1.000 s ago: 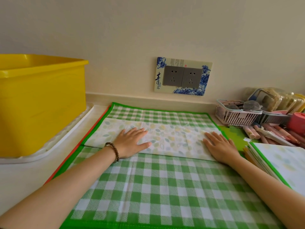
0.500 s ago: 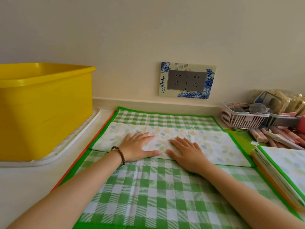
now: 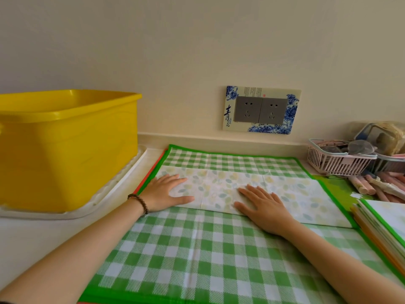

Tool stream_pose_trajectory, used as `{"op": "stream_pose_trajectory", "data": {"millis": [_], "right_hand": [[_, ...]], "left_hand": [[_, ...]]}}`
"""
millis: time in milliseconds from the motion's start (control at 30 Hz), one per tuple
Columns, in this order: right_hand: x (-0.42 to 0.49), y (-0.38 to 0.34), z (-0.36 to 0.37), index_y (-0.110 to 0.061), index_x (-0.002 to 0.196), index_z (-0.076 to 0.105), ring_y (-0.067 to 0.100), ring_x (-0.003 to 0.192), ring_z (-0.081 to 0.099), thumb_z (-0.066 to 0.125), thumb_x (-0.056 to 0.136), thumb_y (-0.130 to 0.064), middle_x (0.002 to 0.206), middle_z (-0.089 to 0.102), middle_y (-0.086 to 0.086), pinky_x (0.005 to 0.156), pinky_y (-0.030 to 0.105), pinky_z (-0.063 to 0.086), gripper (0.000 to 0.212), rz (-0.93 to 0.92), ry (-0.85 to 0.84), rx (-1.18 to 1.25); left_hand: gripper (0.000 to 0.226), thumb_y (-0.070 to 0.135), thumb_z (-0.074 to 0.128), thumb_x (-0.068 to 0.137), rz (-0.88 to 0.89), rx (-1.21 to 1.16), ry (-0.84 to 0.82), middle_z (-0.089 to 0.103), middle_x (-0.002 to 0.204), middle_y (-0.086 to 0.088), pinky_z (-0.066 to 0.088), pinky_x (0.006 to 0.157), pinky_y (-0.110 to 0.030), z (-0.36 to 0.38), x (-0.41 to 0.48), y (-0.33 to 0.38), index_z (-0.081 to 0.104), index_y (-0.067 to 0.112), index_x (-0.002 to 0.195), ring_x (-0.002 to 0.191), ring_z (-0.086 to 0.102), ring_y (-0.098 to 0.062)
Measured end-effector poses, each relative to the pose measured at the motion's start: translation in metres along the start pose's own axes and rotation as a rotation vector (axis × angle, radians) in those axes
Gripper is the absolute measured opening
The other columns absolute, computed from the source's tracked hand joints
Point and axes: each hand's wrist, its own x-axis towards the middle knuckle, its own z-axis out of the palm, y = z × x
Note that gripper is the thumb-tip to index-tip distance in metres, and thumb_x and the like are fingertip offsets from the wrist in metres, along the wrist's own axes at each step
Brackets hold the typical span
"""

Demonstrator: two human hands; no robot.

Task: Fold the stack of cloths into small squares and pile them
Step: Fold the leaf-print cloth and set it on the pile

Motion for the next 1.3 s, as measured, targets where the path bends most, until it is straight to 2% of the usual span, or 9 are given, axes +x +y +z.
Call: {"op": "stream_pose_trajectory", "data": {"millis": [233, 333, 600, 767, 867, 933, 1067, 1200, 1300], "right_hand": [[0.000, -0.001, 0.000, -0.043, 0.146, 0.013, 0.009, 0.145, 0.001, 0.021, 0.087, -0.071, 0.158, 0.007, -0.012, 0.119, 0.038, -0.001, 0.066, 0.008, 0.004, 0.016], [0.001, -0.001, -0.003, -0.040, 0.146, 0.019, 0.010, 0.145, 0.005, 0.027, 0.087, -0.070, 0.157, 0.012, -0.011, 0.119, 0.039, 0.001, 0.066, 0.007, 0.017, 0.054], [0.001, 0.025, -0.016, -0.024, 0.137, 0.044, 0.014, 0.129, 0.043, 0.054, 0.085, -0.056, 0.145, 0.042, -0.005, 0.106, 0.029, 0.034, 0.062, 0.142, 0.173, 0.287], [0.007, 0.045, -0.021, -0.023, 0.131, 0.050, 0.018, 0.122, 0.049, 0.057, 0.087, -0.048, 0.137, 0.050, -0.002, 0.100, 0.030, 0.039, 0.051, 0.246, 0.247, 0.353], [0.009, 0.045, -0.019, -0.024, 0.128, 0.052, 0.016, 0.119, 0.051, 0.057, 0.088, -0.046, 0.133, 0.052, -0.002, 0.098, 0.030, 0.040, 0.046, 0.238, 0.266, 0.370], [0.009, 0.046, -0.019, -0.025, 0.126, 0.053, 0.015, 0.117, 0.051, 0.057, 0.088, -0.045, 0.132, 0.053, -0.003, 0.096, 0.028, 0.040, 0.043, 0.227, 0.276, 0.374], [0.007, 0.049, -0.019, -0.025, 0.120, 0.057, 0.014, 0.116, 0.052, 0.057, 0.089, -0.041, 0.128, 0.056, -0.005, 0.090, 0.024, 0.039, 0.035, 0.200, 0.317, 0.404], [0.006, 0.046, -0.022, -0.024, 0.115, 0.061, 0.013, 0.115, 0.052, 0.057, 0.090, -0.038, 0.123, 0.059, -0.005, 0.083, 0.021, 0.035, 0.029, 0.168, 0.397, 0.460], [0.004, 0.042, -0.024, -0.024, 0.113, 0.062, 0.011, 0.116, 0.052, 0.056, 0.091, -0.037, 0.124, 0.059, -0.007, 0.086, 0.019, 0.035, 0.026, 0.116, 0.455, 0.474]], "left_hand": [[0.107, 0.092, 0.032, 0.057, -0.059, -0.026, -0.070, 0.026, 0.152, 0.007, 0.025, 0.113, -0.035, -0.019, 0.005, 0.009, 0.030, 0.029, 0.143, 0.138, 0.027, -0.014], [0.088, 0.081, 0.037, 0.074, -0.077, 0.002, -0.033, 0.036, 0.146, 0.003, 0.037, 0.105, -0.034, -0.025, 0.028, 0.026, 0.038, 0.021, 0.138, 0.128, 0.041, -0.015], [0.072, 0.066, 0.042, 0.086, 0.145, 0.041, -0.044, 0.040, 0.144, -0.001, 0.035, 0.107, -0.036, -0.013, 0.093, 0.098, 0.039, 0.017, 0.138, 0.131, 0.037, -0.018], [0.057, 0.064, 0.044, 0.086, 0.113, 0.058, -0.060, 0.054, 0.117, -0.003, 0.046, 0.089, -0.033, -0.008, 0.120, 0.113, 0.051, 0.015, 0.115, 0.101, 0.052, -0.018], [0.050, 0.063, 0.044, 0.087, 0.084, 0.025, -0.094, 0.053, 0.096, -0.001, 0.040, 0.072, -0.029, -0.011, 0.124, 0.116, 0.049, 0.016, 0.103, 0.081, 0.048, -0.016], [0.055, 0.061, 0.045, 0.088, 0.075, -0.004, -0.133, 0.052, 0.101, 0.001, 0.039, 0.074, -0.028, -0.014, 0.123, 0.115, 0.051, 0.013, 0.115, 0.090, 0.052, -0.018], [0.058, 0.048, 0.048, 0.093, 0.157, -0.097, -0.150, 0.041, 0.145, -0.003, 0.033, 0.103, -0.029, -0.019, 0.113, 0.112, 0.044, 0.010, 0.136, 0.130, 0.041, -0.021], [0.051, 0.041, 0.050, 0.094, 0.198, -0.244, -0.072, 0.041, 0.146, 0.002, 0.032, 0.102, -0.024, -0.025, 0.094, 0.104, 0.048, 0.012, 0.135, 0.130, 0.042, -0.015], [0.044, 0.035, 0.049, 0.096, 0.111, -0.396, 0.088, 0.056, 0.131, -0.007, 0.038, 0.086, -0.025, -0.026, 0.081, 0.093, 0.052, 0.008, 0.130, 0.117, 0.055, -0.024]]}}
